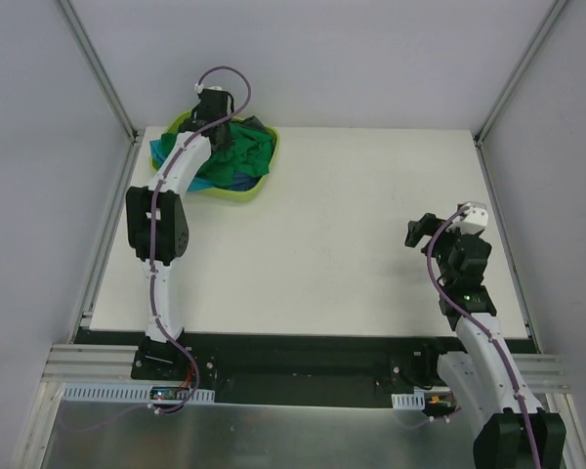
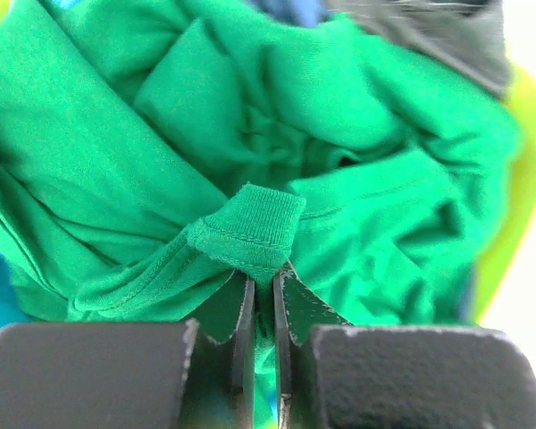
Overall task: Fold and stack the t-shirts
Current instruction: Grab crumpled tshirt from bin with the left arm, then move the tshirt to the center of the board
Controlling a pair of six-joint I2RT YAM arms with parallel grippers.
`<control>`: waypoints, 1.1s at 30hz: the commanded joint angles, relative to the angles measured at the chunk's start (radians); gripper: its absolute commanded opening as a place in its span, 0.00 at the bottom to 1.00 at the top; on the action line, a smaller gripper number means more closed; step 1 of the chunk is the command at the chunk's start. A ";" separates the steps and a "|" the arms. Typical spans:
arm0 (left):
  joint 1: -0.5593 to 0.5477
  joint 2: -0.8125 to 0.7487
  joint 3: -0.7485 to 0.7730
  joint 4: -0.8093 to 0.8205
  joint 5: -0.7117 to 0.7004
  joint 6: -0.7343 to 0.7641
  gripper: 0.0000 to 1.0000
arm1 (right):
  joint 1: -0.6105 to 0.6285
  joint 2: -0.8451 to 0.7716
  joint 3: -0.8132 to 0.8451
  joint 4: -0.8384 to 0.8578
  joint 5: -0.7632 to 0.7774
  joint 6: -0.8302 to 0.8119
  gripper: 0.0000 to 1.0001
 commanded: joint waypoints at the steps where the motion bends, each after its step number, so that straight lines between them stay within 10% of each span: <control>1: -0.092 -0.288 0.037 0.006 0.113 0.098 0.00 | 0.003 -0.033 0.030 0.032 -0.015 0.001 0.96; 13: -0.276 -0.667 0.110 0.055 0.568 -0.003 0.00 | 0.003 -0.113 0.004 0.050 -0.053 0.013 0.96; 23: -0.512 -0.677 0.118 0.119 0.609 -0.019 0.00 | 0.003 -0.211 -0.010 0.006 0.112 0.042 0.96; 30: -0.517 -0.675 -0.119 0.119 0.244 -0.007 0.06 | 0.003 -0.220 -0.005 -0.035 0.206 0.052 0.96; 33: -0.515 -0.664 -0.316 0.119 0.017 -0.007 0.30 | 0.003 -0.176 0.032 -0.084 0.165 0.042 0.96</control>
